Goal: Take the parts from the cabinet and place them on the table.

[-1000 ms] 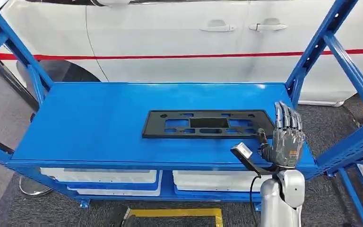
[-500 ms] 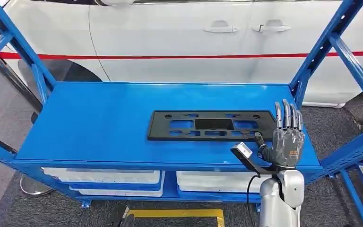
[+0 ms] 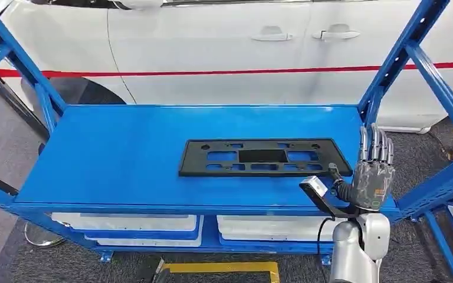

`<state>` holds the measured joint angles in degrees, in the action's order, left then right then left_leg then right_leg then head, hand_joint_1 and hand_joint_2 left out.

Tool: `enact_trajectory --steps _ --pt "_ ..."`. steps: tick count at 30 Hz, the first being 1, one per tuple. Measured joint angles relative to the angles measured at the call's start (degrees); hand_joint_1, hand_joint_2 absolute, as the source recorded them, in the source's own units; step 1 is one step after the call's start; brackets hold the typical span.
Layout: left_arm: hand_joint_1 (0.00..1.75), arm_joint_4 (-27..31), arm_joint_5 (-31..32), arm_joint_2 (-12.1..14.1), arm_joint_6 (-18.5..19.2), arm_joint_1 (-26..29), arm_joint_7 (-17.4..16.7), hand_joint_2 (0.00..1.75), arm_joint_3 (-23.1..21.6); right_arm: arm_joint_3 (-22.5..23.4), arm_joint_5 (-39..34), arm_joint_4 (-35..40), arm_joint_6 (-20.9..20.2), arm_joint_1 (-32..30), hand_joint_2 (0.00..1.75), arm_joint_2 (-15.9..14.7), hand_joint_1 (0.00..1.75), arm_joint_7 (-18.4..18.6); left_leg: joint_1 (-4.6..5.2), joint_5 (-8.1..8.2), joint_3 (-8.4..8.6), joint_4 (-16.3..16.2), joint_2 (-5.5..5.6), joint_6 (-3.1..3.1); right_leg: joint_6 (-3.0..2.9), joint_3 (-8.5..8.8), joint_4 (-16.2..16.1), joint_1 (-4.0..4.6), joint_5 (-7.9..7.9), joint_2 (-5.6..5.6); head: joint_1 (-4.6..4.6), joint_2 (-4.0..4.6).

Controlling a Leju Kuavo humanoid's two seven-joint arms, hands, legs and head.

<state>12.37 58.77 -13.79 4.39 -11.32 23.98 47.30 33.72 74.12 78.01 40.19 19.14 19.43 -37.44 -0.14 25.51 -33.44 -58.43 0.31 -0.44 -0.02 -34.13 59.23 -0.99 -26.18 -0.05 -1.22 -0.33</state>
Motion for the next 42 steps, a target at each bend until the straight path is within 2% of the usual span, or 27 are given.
enact_trajectory --steps 2,3,4,5,7,8,9,10,12,13,14,17,19,20,22,23,24,26,28,29,33,34,36,38,39,40,42 --pt "0.0 0.0 0.0 0.0 0.0 0.1 0.0 0.0 0.0 0.2 0.0 0.0 0.0 0.0 1.75 0.0 0.0 0.0 0.19 -0.06 -0.07 0.1 0.07 -0.61 0.77 0.25 -0.5 -0.19 0.17 0.05 0.0 0.0" --pt "0.0 0.0 0.0 0.0 0.0 0.1 0.0 0.0 0.0 0.3 0.0 0.0 0.0 0.1 1.75 0.0 0.0 0.0 -0.36 -0.59 0.41 1.1 0.07 -1.28 1.18 0.26 -0.4 0.07 -0.04 0.11 -0.02 0.0" --pt "0.0 0.0 0.0 0.0 0.0 0.1 0.0 0.0 0.0 0.4 0.0 0.0 0.0 0.2 1.75 0.0 0.0 0.0 -0.34 -0.81 0.63 1.4 -0.02 -1.51 1.24 0.04 0.6 -0.21 -0.76 0.03 -0.04 0.0" --pt "0.0 0.0 0.0 0.0 0.0 0.0 0.0 0.0 0.0 0.5 0.0 0.0 0.0 0.4 1.75 0.0 0.0 0.0 -0.36 -0.88 0.6 1.5 -0.13 -1.86 1.26 -1.27 3.3 -0.15 -2.67 0.03 -0.07 0.0" --pt "0.0 0.0 0.0 0.0 0.0 0.0 0.0 0.0 0.0 0.9 0.1 0.0 0.0 0.1 1.75 0.0 0.0 -0.2 -0.2 -0.78 0.51 1.4 -0.18 -2.02 1.55 -5.78 12.6 -0.2 -7.21 0.02 -0.04 0.0" --pt "0.0 0.0 -0.1 0.0 0.0 0.1 0.0 0.0 0.0 1.0 0.5 0.0 0.0 -0.2 1.75 0.0 0.0 -0.3 -0.14 -0.75 0.48 1.4 -0.17 -2.06 1.67 -7.79 16.5 -0.22 -8.25 0.03 -0.07 0.0" --pt "0.0 0.0 -0.2 0.0 0.0 0.1 0.0 0.0 0.0 1.0 0.8 0.0 0.0 -0.6 1.75 0.0 0.0 -0.3 -0.12 -0.74 0.5 1.3 -0.15 -2.06 1.68 -8.36 17.4 -0.25 -7.89 0.03 -0.05 0.0" --pt "0.0 0.0 -0.5 0.0 0.0 0.2 0.0 0.0 0.0 1.0 1.1 0.2 0.0 -1.2 1.75 0.0 0.0 -0.3 -0.12 -0.65 0.58 1.3 -0.11 -2.1 1.67 -7.71 15.8 -0.28 -6.21 0.04 -0.07 0.0" --pt "0.0 0.0 -1.1 0.0 -0.2 0.4 0.2 0.0 0.0 1.0 1.2 1.3 0.0 -2.9 1.75 0.0 0.0 -0.4 -0.17 -0.24 0.84 0.9 0.14 -1.83 1.45 -2.81 5.9 -0.31 -0.73 0.07 -0.07 0.0" --pt "0.0 0.0 -1.1 0.0 -0.2 0.5 0.2 0.0 0.0 1.0 0.9 1.9 0.0 -3.7 1.75 0.0 0.0 -0.4 -0.16 0.08 0.85 0.5 0.2 -1.56 1.25 -0.66 1.3 -0.32 0.73 0.12 -0.07 0.0" --pt "0.0 0.0 -1.2 0.1 -0.2 0.6 0.2 0.0 0.0 0.9 0.6 2.2 0.0 -4.3 1.75 0.0 0.0 -0.4 0.35 0.41 0.42 0.0 0.22 -1.13 0.98 -0.35 0.6 0.0 -0.26 0.12 -0.07 0.0" --pt "0.0 0.0 -1.4 0.2 -0.2 0.8 0.4 0.0 0.1 0.6 -0.3 3.5 0.0 -7.0 1.75 0.0 0.0 -0.3 0.18 0.48 0.42 0.0 0.17 -0.52 0.04 -0.72 0.7 0.26 -0.13 -0.11 -0.02 0.0" --pt "0.0 0.0 -1.7 0.3 -0.3 0.8 0.5 0.0 0.1 0.6 -1.0 4.1 0.0 -7.6 1.75 0.0 0.0 -0.4 0.02 1.37 0.27 -0.9 0.07 0.18 -0.72 -0.47 0.3 -0.24 0.13 -0.1 -0.04 0.0" --pt "0.0 0.0 -1.7 0.3 -0.2 0.8 0.6 0.0 0.1 0.6 -1.4 4.3 0.0 -7.7 1.75 0.0 0.0 -0.7 0.04 2.94 -0.61 -3.0 0.04 0.52 -1.05 -0.46 0.3 -0.32 0.11 -0.09 0.04 0.0" --pt "0.0 0.0 -1.7 0.4 -0.2 0.9 0.6 0.0 0.1 0.7 -2.5 4.4 0.0 -7.9 1.75 0.0 0.0 -1.5 -0.26 7.48 -4.82 -12.0 0.01 1.07 -1.21 -0.53 0.3 -0.22 0.12 0.0 0.02 0.0" --pt "0.0 0.0 -1.8 0.4 -0.2 1.0 0.6 0.0 0.1 0.7 -3.1 4.4 0.0 -8.0 1.75 0.0 0.0 -1.8 -0.29 8.97 -6.9 -16.3 0.01 1.19 -1.21 -0.58 0.3 -0.16 0.11 0.02 0.02 0.0" --pt "0.0 0.0 -1.8 0.4 -0.2 1.2 0.6 0.0 0.1 0.8 -3.4 4.4 0.0 -8.0 1.75 0.0 0.0 -1.9 -0.29 8.99 -7.95 -18.3 0.01 1.23 -1.21 -0.57 0.3 -0.14 0.11 0.02 0.02 0.0" --pt "0.0 0.0 -1.8 0.5 -0.2 1.3 0.6 0.0 0.1 0.9 -3.6 4.4 0.0 -8.1 1.75 -0.1 0.0 -1.9 -0.27 5.34 -5.85 -13.6 0.01 0.84 -1.21 -0.45 0.3 -0.06 0.11 -0.06 0.02 0.0" --pt "0.0 0.0 -1.8 0.5 -0.2 1.1 0.6 0.0 0.1 1.0 -3.8 4.5 0.0 -8.1 1.75 0.0 0.0 -1.9 -0.05 0.41 -0.58 -3.1 0.02 -0.14 -1.18 -0.18 0.3 0.12 0.1 -0.1 0.02 0.0" --pt "0.0 0.0 -1.8 0.6 -0.2 1.0 0.6 0.0 0.1 1.0 -3.9 4.5 0.0 -8.1 1.75 0.0 0.0 -1.9 0.19 0.94 0.75 -0.1 -0.02 -0.64 -1.06 -0.19 0.3 0.19 0.11 -0.02 -0.02 0.0" --pt "0.0 0.0 -1.8 0.6 -0.2 1.1 0.7 0.0 0.1 1.0 -3.9 4.6 0.0 -8.0 1.75 -0.1 0.0 -1.9 0.63 0.45 0.58 0.5 -0.04 -1.33 0.44 -0.07 -0.2 0.03 0.43 0.03 0.0 0.0" --pt "0.0 0.0 -1.8 0.6 -0.2 1.0 0.7 0.0 0.1 1.0 -3.9 4.7 0.0 -8.1 1.75 -0.1 0.0 -1.9 -0.29 -0.35 1.38 1.6 -0.12 -1.78 0.75 -0.04 0.1 0.19 0.15 0.09 0.0 0.0" --pt "0.0 0.0 -1.8 0.6 -0.2 0.9 0.7 0.0 0.1 0.9 -3.5 4.8 0.0 -8.0 1.75 -0.2 0.0 -1.8 -0.07 -0.74 1.42 2.0 -0.26 -2.32 0.92 -2.17 4.8 0.15 -3.43 -0.01 -0.02 0.0" --pt "0.0 0.0 -1.8 0.6 -0.2 1.0 0.7 0.0 0.1 0.6 -1.9 4.8 0.0 -8.5 1.75 -0.2 0.0 -1.3 0.04 -0.71 1.18 1.9 -0.27 -2.35 1.21 -6.39 13.8 0.07 -7.61 0.02 -0.02 0.0" --pt "0.0 0.0 -1.8 0.6 -0.2 1.0 0.7 0.0 0.1 0.0 -1.3 4.8 0.0 -9.0 1.75 -0.3 0.0 -0.7 0.06 -0.7 1.08 1.8 -0.26 -2.35 1.36 -7.79 16.5 0.06 -8.13 0.03 -0.02 0.0" --pt "0.0 0.0 -1.8 0.6 -0.2 1.0 0.7 0.0 0.1 -0.7 -0.8 4.8 0.0 -9.4 1.75 -0.3 0.0 -0.1 0.04 -0.65 1.06 1.7 -0.24 -2.3 1.43 -7.77 16.4 0.02 -7.26 0.04 -0.02 0.0" --pt "0.0 0.0 -1.8 0.6 -0.2 1.1 0.7 0.0 0.1 -2.5 0.0 4.9 0.0 -9.7 1.75 -0.4 0.0 1.3 -0.03 -0.39 1.09 1.3 -0.21 -1.95 1.48 -4.04 8.9 -0.26 -2.53 0.06 -0.05 0.0"
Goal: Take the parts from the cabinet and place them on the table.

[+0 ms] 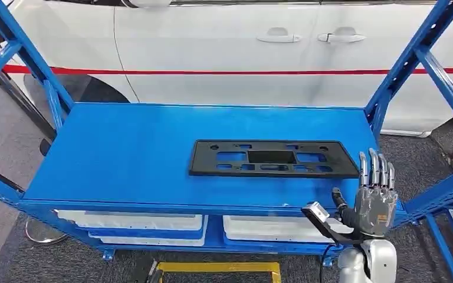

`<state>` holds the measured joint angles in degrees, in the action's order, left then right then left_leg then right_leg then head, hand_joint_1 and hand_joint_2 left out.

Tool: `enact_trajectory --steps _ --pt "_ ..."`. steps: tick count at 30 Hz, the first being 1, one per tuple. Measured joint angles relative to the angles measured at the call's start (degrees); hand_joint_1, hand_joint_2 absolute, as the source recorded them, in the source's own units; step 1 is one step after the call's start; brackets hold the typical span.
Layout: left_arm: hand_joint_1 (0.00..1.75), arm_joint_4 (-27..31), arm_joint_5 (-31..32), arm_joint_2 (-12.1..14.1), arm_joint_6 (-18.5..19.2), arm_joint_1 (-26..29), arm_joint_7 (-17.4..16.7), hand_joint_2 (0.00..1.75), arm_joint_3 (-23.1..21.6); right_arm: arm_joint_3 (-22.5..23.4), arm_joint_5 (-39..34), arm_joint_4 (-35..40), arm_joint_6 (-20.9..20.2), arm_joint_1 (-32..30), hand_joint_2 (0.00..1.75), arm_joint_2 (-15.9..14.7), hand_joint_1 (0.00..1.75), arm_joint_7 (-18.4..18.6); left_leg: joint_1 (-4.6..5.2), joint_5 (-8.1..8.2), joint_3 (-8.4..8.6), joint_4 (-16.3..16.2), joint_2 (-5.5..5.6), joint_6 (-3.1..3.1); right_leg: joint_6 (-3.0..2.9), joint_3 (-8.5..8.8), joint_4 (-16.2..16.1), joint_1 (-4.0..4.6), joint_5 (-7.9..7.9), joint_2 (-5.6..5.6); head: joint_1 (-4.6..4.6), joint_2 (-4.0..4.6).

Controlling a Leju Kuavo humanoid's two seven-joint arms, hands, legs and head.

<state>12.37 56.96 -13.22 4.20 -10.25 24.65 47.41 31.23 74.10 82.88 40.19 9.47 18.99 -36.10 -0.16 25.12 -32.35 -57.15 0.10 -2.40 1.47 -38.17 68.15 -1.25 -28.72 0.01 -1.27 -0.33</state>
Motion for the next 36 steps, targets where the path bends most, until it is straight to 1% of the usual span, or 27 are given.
enact_trajectory --steps 1,2,3,6,8,9,11,12,13,14,16,17,18,21,22,23,24,26,27,28,29,30,31,32,33,34,36 --pt "0.0 0.0 0.0 -0.1 0.0 0.0 0.0 0.0 0.0 -1.0 0.4 0.1 0.0 0.0 1.75 -0.1 0.0 0.6 -0.06 0.25 -0.02 -0.4 0.01 0.24 -0.01 2.67 -5.2 -0.15 2.34 0.04 0.02 0.0" --pt "0.0 0.0 0.0 -0.1 0.0 -0.1 0.0 0.0 0.0 -1.7 0.6 0.2 0.0 0.0 1.75 -0.2 0.0 1.0 -0.01 0.59 -0.22 -1.0 -0.02 0.59 -0.21 4.11 -8.4 -0.18 1.92 0.03 0.02 0.0" --pt "0.0 0.0 0.0 -0.1 0.0 -0.3 0.0 0.0 0.0 -2.4 1.0 0.2 0.0 -0.1 1.75 -0.2 0.0 1.3 0.37 0.92 -0.52 -1.6 0.09 1.0 -0.64 3.97 -8.4 0.2 2.11 -0.09 0.02 0.0" --pt "0.0 0.0 -0.1 0.0 0.0 -0.3 0.0 0.0 0.0 -3.5 1.4 0.3 0.0 -0.4 1.75 -0.2 0.0 2.2 0.24 0.86 -0.46 -1.3 0.07 1.62 -1.69 3.77 -8.1 0.41 2.09 -0.16 0.02 0.0" --pt "0.0 0.0 -0.1 0.0 0.0 -0.3 0.0 0.0 0.0 -4.2 1.4 0.5 0.0 -0.4 1.75 -0.2 0.0 2.5 0.06 2.2 -0.98 -2.8 0.09 2.26 -2.36 3.94 -8.5 -0.04 2.35 -0.05 0.04 0.0" --pt "0.0 0.0 -0.1 0.0 0.0 -0.4 0.0 0.0 0.0 -4.4 1.4 0.5 0.0 -0.4 1.75 -0.2 0.0 2.6 0.01 4.29 -2.33 -5.9 0.06 2.61 -2.61 3.89 -8.5 -0.07 2.36 -0.01 0.09 0.0" --pt "0.0 0.0 -0.1 0.0 0.0 -0.3 0.0 0.0 0.0 -4.7 1.4 0.5 0.0 -0.5 1.75 -0.2 0.0 2.6 -0.26 9.0 -6.87 -15.7 0.04 3.1 -2.74 3.75 -8.5 0.09 2.32 0.09 0.07 0.0" --pt "0.0 0.0 -0.1 0.0 0.0 -0.1 0.0 0.0 0.0 -4.7 1.4 0.5 0.0 -0.6 1.75 -0.2 0.0 2.6 -0.27 9.91 -8.46 -19.1 0.04 3.15 -2.74 3.72 -8.4 0.13 2.32 0.09 0.07 0.0" --pt "0.0 0.0 -0.1 0.0 0.0 0.0 0.0 0.0 0.0 -4.8 1.4 0.5 0.0 -0.7 1.75 -0.2 0.0 2.6 -0.28 9.35 -8.82 -19.8 0.05 3.06 -2.74 3.75 -8.4 0.17 2.32 0.07 0.07 0.0" --pt "0.0 0.0 -0.1 0.0 0.0 0.0 0.0 0.0 0.0 -4.9 1.4 0.5 0.0 -0.7 1.75 -0.2 0.0 2.6 -0.27 7.54 -7.86 -17.6 0.05 2.91 -2.74 3.81 -8.4 0.21 2.31 0.02 0.07 0.0" --pt "0.0 0.0 -0.1 0.0 0.0 -0.2 0.0 0.0 0.0 -5.1 1.4 0.5 0.0 -0.7 1.75 -0.2 0.0 2.6 -0.2 2.13 -2.88 -7.4 0.05 2.19 -2.72 4.08 -8.4 0.33 2.28 -0.08 0.07 0.0" --pt "0.0 0.0 -0.1 0.0 -0.1 -0.2 0.0 0.0 0.0 -5.2 1.5 0.6 0.0 -0.7 1.75 -0.2 0.0 2.7 -0.01 0.64 -0.63 -2.3 0.05 1.57 -2.69 4.12 -8.5 0.3 2.26 -0.07 0.07 0.0" --pt "0.0 0.0 -0.1 0.0 -0.2 -0.4 0.0 0.0 0.0 -5.3 1.7 0.6 0.0 -0.7 1.75 -0.2 0.0 2.8 0.31 1.42 -0.24 -1.3 -0.02 1.39 -2.4 3.97 -8.5 0.56 2.28 -0.06 0.07 0.0" --pt "0.0 0.0 -0.2 0.0 -0.2 -0.2 0.0 0.0 0.0 -5.3 2.2 0.6 0.0 -0.8 1.75 -0.2 0.0 2.8 0.6 1.09 -0.35 -1.3 0.13 1.1 -1.37 3.95 -8.9 0.22 2.61 0.01 0.07 0.0" --pt "0.0 0.0 -0.2 0.0 -0.2 -0.2 0.0 0.0 0.0 -5.3 2.3 0.6 0.0 -0.8 1.75 -0.2 0.0 2.7 0.35 0.63 0.04 -0.3 0.1 0.58 -0.93 4.17 -9.1 0.48 2.7 0.0 0.07 0.0" --pt "0.0 0.0 -0.2 0.0 -0.2 -0.2 0.0 0.0 0.0 -5.3 2.4 0.6 0.0 -0.8 1.75 -0.3 0.0 2.7 -0.07 0.02 0.51 0.5 -0.07 0.39 -0.75 4.07 -8.2 0.36 2.05 0.04 0.02 0.0" --pt "0.0 0.0 -0.2 0.0 -0.2 -0.3 0.0 0.0 0.0 -5.3 2.5 0.6 0.0 -0.8 1.75 -0.3 0.0 2.7 -0.14 -0.1 0.54 0.7 -0.11 -0.14 -0.72 2.95 -6.0 0.45 0.23 0.03 0.0 0.0" --pt "0.0 0.0 -0.2 0.0 -0.2 -0.4 0.0 0.0 0.0 -5.4 3.2 0.6 0.0 -1.0 1.75 -0.3 0.0 3.1 -0.06 -0.11 0.3 0.6 -0.11 -0.27 -0.5 -1.15 2.5 0.37 -4.25 -0.02 0.0 0.0" --pt "0.0 0.0 -0.2 0.0 -0.2 -0.4 0.0 0.0 0.0 -5.4 3.6 0.6 0.0 -1.2 1.75 -0.3 0.0 3.4 -0.01 -0.1 0.2 0.5 -0.11 -0.29 -0.35 -3.06 6.3 0.34 -5.58 -0.02 0.02 0.0" --pt "0.0 0.0 -0.3 0.0 -0.2 -0.4 0.0 0.0 0.0 -5.4 4.3 0.6 0.0 -1.4 1.75 -0.3 0.0 3.8 0.01 -0.08 0.16 0.5 -0.1 -0.27 -0.22 -4.01 8.1 0.31 -5.48 -0.01 0.02 0.0" --pt "0.0 0.0 -0.3 0.0 -0.2 -0.4 0.0 0.0 0.0 -5.6 5.1 0.6 0.0 -1.6 1.75 -0.3 0.0 4.3 0.0 -0.02 0.19 0.4 -0.06 -0.2 -0.13 -3.41 6.7 0.23 -3.85 0.0 0.0 0.0" --pt "0.0 0.0 -0.3 0.0 -0.2 -0.4 -0.1 0.0 0.0 -5.9 5.6 0.6 0.0 -1.6 1.75 -0.3 0.0 4.5 -0.02 0.11 0.21 0.2 -0.04 -0.07 -0.11 -1.7 3.2 0.08 -1.53 0.01 0.02 0.0" --pt "0.0 0.0 -0.3 -0.1 -0.2 -0.4 0.0 0.0 0.0 -6.4 5.8 0.6 0.0 -1.6 1.75 -0.4 0.0 4.7 -0.06 0.34 0.22 -0.2 -0.01 0.13 -0.12 1.18 -2.5 -0.07 1.35 0.04 0.0 0.0" --pt "0.0 0.0 -0.3 -0.1 -0.2 -0.5 0.0 0.0 0.0 -6.7 6.1 0.6 0.0 -1.5 1.75 -0.4 0.0 4.9 -0.1 0.6 0.18 -0.6 0.0 0.37 -0.14 3.38 -6.7 -0.2 3.03 0.09 0.0 0.0" --pt "0.0 0.0 -0.3 -0.1 -0.2 -0.5 0.0 0.0 0.0 -7.0 6.5 0.5 0.0 -1.5 1.75 -0.4 0.0 5.0 0.3 1.01 -0.23 -1.2 0.07 0.87 -0.43 3.96 -8.1 0.15 1.87 0.04 0.0 0.0" --pt "0.0 0.0 -0.3 -0.1 -0.2 -0.6 -0.1 0.0 0.0 -7.4 6.6 0.5 0.0 -1.7 1.75 -0.4 0.0 5.0 0.3 1.13 -0.37 -1.4 0.07 1.1 -0.98 3.75 -8.1 0.08 2.19 -0.08 0.07 0.0" --pt "0.0 0.0 -0.3 -0.1 -0.2 -0.7 -0.1 0.0 0.0 -7.8 6.7 0.5 0.0 -1.7 1.75 -0.4 0.0 5.1 0.16 1.08 -0.29 -1.3 0.06 1.58 -1.54 3.63 -8.1 0.46 2.09 -0.17 0.04 0.0"
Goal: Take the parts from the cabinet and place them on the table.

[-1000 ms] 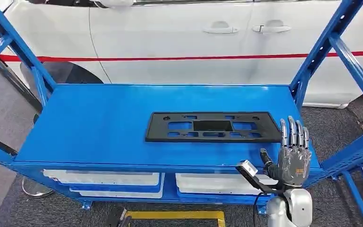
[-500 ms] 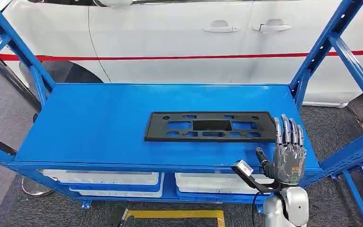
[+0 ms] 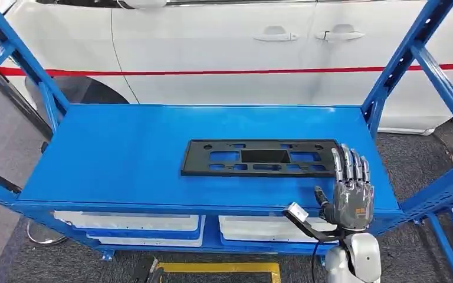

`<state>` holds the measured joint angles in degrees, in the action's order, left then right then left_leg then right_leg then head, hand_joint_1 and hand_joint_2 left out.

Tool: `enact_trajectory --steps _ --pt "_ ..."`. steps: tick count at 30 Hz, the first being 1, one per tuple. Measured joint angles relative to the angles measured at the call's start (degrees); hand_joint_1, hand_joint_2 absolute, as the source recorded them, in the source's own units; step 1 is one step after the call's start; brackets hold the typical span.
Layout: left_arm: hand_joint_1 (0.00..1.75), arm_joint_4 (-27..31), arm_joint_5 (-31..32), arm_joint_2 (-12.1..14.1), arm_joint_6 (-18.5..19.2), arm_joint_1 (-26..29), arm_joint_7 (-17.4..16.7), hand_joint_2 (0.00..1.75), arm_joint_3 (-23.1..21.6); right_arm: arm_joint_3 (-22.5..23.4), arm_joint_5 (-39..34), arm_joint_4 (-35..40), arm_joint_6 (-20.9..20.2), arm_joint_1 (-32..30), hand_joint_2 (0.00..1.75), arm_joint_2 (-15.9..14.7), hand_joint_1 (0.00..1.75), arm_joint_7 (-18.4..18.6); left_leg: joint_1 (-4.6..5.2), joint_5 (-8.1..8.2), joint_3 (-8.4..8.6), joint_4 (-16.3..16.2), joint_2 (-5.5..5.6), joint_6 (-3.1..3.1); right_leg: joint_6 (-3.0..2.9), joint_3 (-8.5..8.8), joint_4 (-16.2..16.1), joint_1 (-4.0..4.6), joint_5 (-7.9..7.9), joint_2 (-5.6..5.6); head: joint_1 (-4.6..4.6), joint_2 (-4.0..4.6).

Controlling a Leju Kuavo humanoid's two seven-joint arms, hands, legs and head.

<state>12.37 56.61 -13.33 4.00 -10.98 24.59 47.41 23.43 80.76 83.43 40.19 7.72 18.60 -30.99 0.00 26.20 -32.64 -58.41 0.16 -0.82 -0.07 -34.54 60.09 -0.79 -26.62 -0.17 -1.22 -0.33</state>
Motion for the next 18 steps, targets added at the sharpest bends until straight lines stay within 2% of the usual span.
enact_trajectory --steps 2,3,5,6,7,8,9,11,12,15,16,17,18 --pt "0.0 0.0 0.0 0.0 0.0 -0.1 0.0 0.0 0.0 -0.5 0.1 0.0 0.0 0.0 1.75 0.0 0.0 0.0 -0.2 0.59 -0.24 -0.6 -0.02 0.68 -0.75 0.16 -0.4 -0.41 0.36 0.15 0.0 0.0" --pt "0.0 0.0 0.0 0.0 0.0 -0.1 0.0 0.0 0.0 -0.7 0.4 0.0 0.0 0.1 1.75 0.0 0.0 0.1 -0.2 2.3 -1.09 -2.8 -0.03 1.03 -1.09 0.18 -0.4 -0.5 0.33 0.15 0.04 0.0" --pt "0.0 0.0 0.0 0.0 0.0 -0.1 0.0 0.0 0.0 -1.1 1.0 0.0 0.0 0.0 1.75 0.0 0.0 0.5 -0.44 6.82 -5.12 -11.5 -0.04 1.58 -1.21 0.07 -0.4 -0.41 0.31 0.22 0.02 0.0" --pt "0.0 0.0 0.0 0.0 0.0 0.0 0.0 0.0 0.0 -1.3 1.6 -0.1 0.0 0.0 1.75 0.0 0.0 0.7 -0.48 8.36 -7.16 -15.8 -0.04 1.7 -1.27 0.02 -0.4 -0.35 0.28 0.23 0.02 0.0" --pt "0.0 0.0 0.0 0.0 0.0 0.1 0.0 0.0 0.0 -1.4 2.2 -0.2 0.0 -0.1 1.75 0.0 0.0 1.1 -0.5 8.65 -8.42 -18.3 -0.04 1.73 -1.27 0.02 -0.4 -0.31 0.27 0.22 0.02 0.0" --pt "0.0 0.0 0.0 0.0 0.0 0.1 0.0 0.0 0.0 -1.6 2.8 -0.2 0.0 -0.2 1.75 0.0 0.0 1.2 -0.49 7.47 -8.21 -17.6 -0.04 1.62 -1.27 0.08 -0.4 -0.29 0.27 0.19 0.02 0.0" --pt "0.0 0.0 -0.1 0.0 0.0 0.1 0.0 0.0 0.0 -1.7 3.1 -0.3 0.0 -0.3 1.75 0.0 0.0 1.5 -0.49 5.29 -6.79 -14.3 -0.04 1.41 -1.27 0.15 -0.4 -0.26 0.27 0.13 0.02 0.0" --pt "0.0 0.0 -0.1 0.0 0.0 -0.1 0.0 0.0 0.0 -2.2 3.4 -0.3 0.0 -0.3 1.75 0.0 0.0 1.7 -0.34 -0.17 -1.46 -3.4 -0.02 0.5 -1.2 0.46 -0.4 -0.11 0.22 0.03 0.02 0.0" --pt "0.0 0.0 -0.1 0.1 0.0 -0.2 0.0 0.0 0.0 -2.3 3.5 -0.3 0.0 -0.4 1.75 0.0 0.0 1.7 -0.08 0.23 0.05 -0.1 -0.03 -0.05 -1.13 0.45 -0.5 -0.14 0.21 0.07 -0.02 0.0" --pt "0.0 0.0 -0.1 0.1 0.0 -0.2 0.0 0.0 0.0 -2.5 3.7 -0.4 0.0 -0.4 1.75 0.0 0.0 1.7 0.37 -0.11 -0.16 0.1 0.01 -0.35 -0.01 0.28 -0.7 -0.26 0.43 0.15 0.02 0.0" --pt "0.0 0.0 -0.1 0.1 0.0 -0.2 0.0 0.0 0.0 -2.7 3.7 -0.4 0.0 -0.4 1.75 0.0 0.0 1.7 0.41 -0.3 -0.1 0.4 0.04 -0.69 0.39 0.47 -1.1 -0.27 0.63 0.16 0.02 0.0" --pt "0.0 0.0 -0.1 0.0 0.0 -0.2 0.0 0.0 0.0 -2.8 3.7 -0.4 0.0 -0.4 1.75 0.0 0.0 1.8 -0.46 -1.13 0.58 1.7 0.0 -1.28 0.74 0.56 -0.9 -0.06 0.37 0.23 0.0 0.0" --pt "0.0 0.0 -0.1 0.0 0.0 -0.3 0.0 0.0 0.0 -2.8 3.7 -0.4 0.0 -0.4 1.75 0.0 0.0 1.8 -0.25 -1.36 0.79 2.2 -0.12 -1.46 0.89 0.18 0.3 -0.11 -0.58 0.19 -0.02 0.0"
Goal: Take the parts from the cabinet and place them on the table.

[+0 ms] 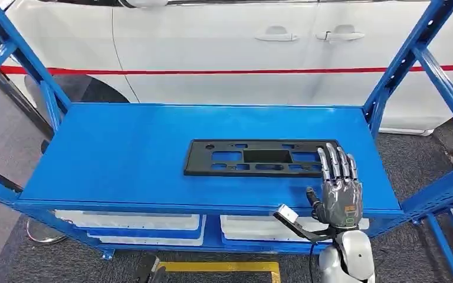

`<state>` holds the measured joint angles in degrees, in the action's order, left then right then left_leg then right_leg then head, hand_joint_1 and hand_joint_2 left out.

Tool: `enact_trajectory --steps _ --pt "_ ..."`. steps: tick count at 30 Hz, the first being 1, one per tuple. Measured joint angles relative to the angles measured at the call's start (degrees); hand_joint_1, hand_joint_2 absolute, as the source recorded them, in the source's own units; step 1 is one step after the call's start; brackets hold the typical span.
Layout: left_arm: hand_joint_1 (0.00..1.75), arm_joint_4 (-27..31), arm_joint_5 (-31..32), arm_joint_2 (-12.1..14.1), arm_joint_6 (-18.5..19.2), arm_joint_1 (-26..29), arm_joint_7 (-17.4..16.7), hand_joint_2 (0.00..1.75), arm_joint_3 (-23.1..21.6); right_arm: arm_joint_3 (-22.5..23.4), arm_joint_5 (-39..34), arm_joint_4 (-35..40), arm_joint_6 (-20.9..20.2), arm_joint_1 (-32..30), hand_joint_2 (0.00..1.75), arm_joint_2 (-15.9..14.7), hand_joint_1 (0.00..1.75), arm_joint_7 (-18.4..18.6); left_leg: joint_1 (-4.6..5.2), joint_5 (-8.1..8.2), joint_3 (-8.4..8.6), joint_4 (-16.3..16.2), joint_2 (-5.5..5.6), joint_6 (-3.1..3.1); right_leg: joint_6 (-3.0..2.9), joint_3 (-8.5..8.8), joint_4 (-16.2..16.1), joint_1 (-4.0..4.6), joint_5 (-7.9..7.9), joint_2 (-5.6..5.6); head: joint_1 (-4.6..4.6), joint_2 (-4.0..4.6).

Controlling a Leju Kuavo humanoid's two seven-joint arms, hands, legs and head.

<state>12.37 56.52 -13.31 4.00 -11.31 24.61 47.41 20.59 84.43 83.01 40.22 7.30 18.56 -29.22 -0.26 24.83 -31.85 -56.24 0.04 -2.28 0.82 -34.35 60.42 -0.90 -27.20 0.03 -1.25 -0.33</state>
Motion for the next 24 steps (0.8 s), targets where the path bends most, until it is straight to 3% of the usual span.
enact_trajectory --steps 3,4,5,6,8,9,10,13,15,16,18,19,20,21,24 --pt "0.0 0.0 0.0 0.0 0.0 0.0 0.0 0.0 0.0 0.0 0.0 -0.2 0.0 -0.2 1.75 -0.1 0.0 0.1 0.13 0.0 -0.3 -0.1 -0.09 -0.32 0.35 -5.79 11.9 -0.04 -6.41 -0.05 0.0 0.0" --pt "0.0 0.0 0.0 0.0 0.0 0.0 0.0 0.0 0.0 0.0 0.0 -0.2 0.0 -0.4 1.75 -0.1 0.0 0.2 0.15 0.03 -0.42 -0.3 -0.11 -0.37 0.5 -7.32 14.9 -0.04 -7.26 -0.04 0.0 0.0" --pt "0.0 0.0 0.0 0.0 0.0 0.0 0.0 0.0 0.0 0.0 0.1 -0.3 0.0 -0.5 1.75 -0.1 0.0 0.2 0.14 0.08 -0.51 -0.5 -0.1 -0.38 0.62 -7.71 15.5 -0.08 -6.65 -0.03 0.0 0.0" --pt "0.0 0.0 0.0 0.0 0.0 0.1 0.0 0.0 0.0 0.0 0.2 -0.4 0.0 -0.6 1.75 -0.1 0.0 0.2 0.12 0.18 -0.52 -0.7 -0.07 -0.28 0.73 -6.78 13.6 -0.21 -4.86 -0.02 0.0 0.0" --pt "0.0 0.0 0.0 0.0 0.1 0.0 0.0 0.0 0.0 -0.2 0.7 -0.5 0.0 -0.6 1.75 -0.1 0.0 0.8 0.05 0.64 -0.53 -1.4 0.04 0.13 0.75 -2.05 4.4 -0.51 0.29 0.04 0.0 0.0" --pt "0.0 0.0 0.0 0.0 0.1 0.0 0.0 0.0 0.0 -0.5 1.1 -0.5 0.0 -0.5 1.75 -0.1 0.0 1.4 0.05 1.0 -0.71 -2.0 0.04 0.44 0.56 -0.26 0.5 -0.59 1.02 0.08 0.0 0.0" --pt "0.0 0.0 0.0 0.0 0.1 -0.1 0.0 0.0 -0.1 -1.0 1.5 -0.6 0.0 -0.5 1.75 -0.1 0.0 1.9 0.5 1.45 -1.24 -2.8 0.06 0.93 0.14 0.02 -0.2 -0.2 0.21 0.01 0.02 0.0" --pt "0.0 0.0 0.0 0.0 0.0 -0.2 0.0 0.0 -0.1 -2.2 2.2 -0.7 0.0 -0.8 1.75 -0.1 0.0 3.6 0.3 1.3 -1.23 -2.5 0.03 1.58 -0.96 -0.37 0.1 0.04 0.37 -0.2 0.04 0.0" --pt "0.0 0.0 0.0 0.0 0.0 -0.3 0.0 0.0 -0.1 -3.3 2.7 -0.7 0.0 -0.8 1.75 -0.2 0.0 5.4 0.08 2.32 -1.61 -3.7 0.04 2.28 -1.69 -0.12 -0.5 -0.38 0.73 -0.09 0.02 0.0" --pt "0.0 0.0 0.0 0.0 0.0 -0.3 0.0 0.0 -0.1 -4.1 3.1 -0.7 0.0 -0.8 1.75 -0.2 0.0 6.5 0.06 4.24 -2.86 -6.4 0.02 2.61 -2.01 -0.14 -0.5 -0.43 0.76 -0.06 0.07 0.0" --pt "0.0 0.0 0.0 0.0 0.0 -0.4 0.0 0.0 -0.1 -5.8 3.3 -0.9 0.0 -0.9 1.75 -0.4 0.0 9.2 -0.25 8.31 -6.76 -14.9 0.02 3.06 -2.16 -0.25 -0.5 -0.33 0.76 -0.03 0.04 0.0" --pt "0.0 0.0 0.0 0.0 0.0 -0.3 0.0 0.0 -0.1 -7.0 3.4 -1.0 0.0 -1.0 1.75 -0.7 0.0 11.2 -0.3 9.43 -8.5 -18.5 0.01 3.17 -2.17 -0.27 -0.5 -0.29 0.75 -0.03 0.04 0.0" --pt "0.0 0.0 0.0 0.0 0.0 -0.3 0.0 0.0 -0.1 -8.5 3.4 -1.3 0.0 -1.2 1.75 -1.0 0.0 13.3 -0.32 9.2 -9.38 -20.1 0.01 3.18 -2.18 -0.27 -0.4 -0.28 0.74 -0.05 0.04 0.0" --pt "0.0 0.0 0.0 0.0 0.0 -0.3 0.0 0.0 -0.1 -10.0 3.5 -1.5 0.0 -1.3 1.75 -1.6 0.0 15.7 -0.32 7.62 -8.8 -18.7 0.02 3.04 -2.18 -0.24 -0.4 -0.28 0.74 -0.09 0.04 0.0" --pt "0.0 0.0 -0.1 0.0 0.0 -0.5 0.0 0.0 -0.1 -16.1 3.5 -2.5 0.0 -1.3 1.75 -5.0 0.0 25.2 -0.21 0.47 -2.18 -4.6 0.02 1.92 -2.07 0.05 -0.4 -0.25 0.68 -0.17 0.04 0.0"
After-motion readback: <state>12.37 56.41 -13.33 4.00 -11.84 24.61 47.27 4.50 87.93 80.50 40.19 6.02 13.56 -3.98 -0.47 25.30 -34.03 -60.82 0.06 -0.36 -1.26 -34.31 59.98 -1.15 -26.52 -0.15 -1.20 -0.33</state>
